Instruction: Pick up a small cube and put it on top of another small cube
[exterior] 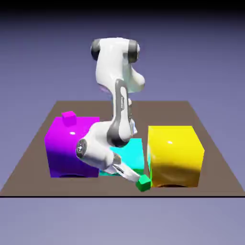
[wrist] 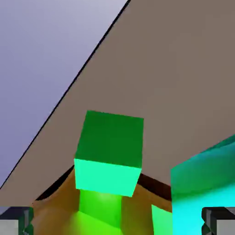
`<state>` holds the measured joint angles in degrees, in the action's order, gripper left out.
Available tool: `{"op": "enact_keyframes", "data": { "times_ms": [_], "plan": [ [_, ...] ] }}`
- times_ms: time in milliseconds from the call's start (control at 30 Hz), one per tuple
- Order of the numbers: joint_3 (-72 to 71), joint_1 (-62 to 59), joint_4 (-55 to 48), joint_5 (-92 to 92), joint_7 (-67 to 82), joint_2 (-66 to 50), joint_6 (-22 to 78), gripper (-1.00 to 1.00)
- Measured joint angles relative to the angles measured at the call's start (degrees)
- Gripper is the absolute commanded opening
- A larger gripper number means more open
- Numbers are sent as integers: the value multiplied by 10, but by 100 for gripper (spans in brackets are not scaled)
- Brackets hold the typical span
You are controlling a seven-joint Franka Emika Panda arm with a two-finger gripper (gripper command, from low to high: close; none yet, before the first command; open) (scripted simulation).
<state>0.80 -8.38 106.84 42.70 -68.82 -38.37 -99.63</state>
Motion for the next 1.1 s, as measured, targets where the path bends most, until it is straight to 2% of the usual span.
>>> {"op": "enact_keyframes", "data": {
  "times_ms": [100,200,233,300,400,633,1100],
  "plan": [
    [1,-7,-41,33,-20,-54,57,0],
    [-14,13,-14,56,-1,-74,7,0],
    [-18,18,-6,62,4,-80,-7,-100],
    [-18,18,-6,62,5,-80,-7,-100],
    [3,2,-50,37,-24,-53,63,-100],
    [7,147,-171,79,-61,-10,148,-100],
    [-280,130,-26,-22,193,266,19,-100]
  ]
}}
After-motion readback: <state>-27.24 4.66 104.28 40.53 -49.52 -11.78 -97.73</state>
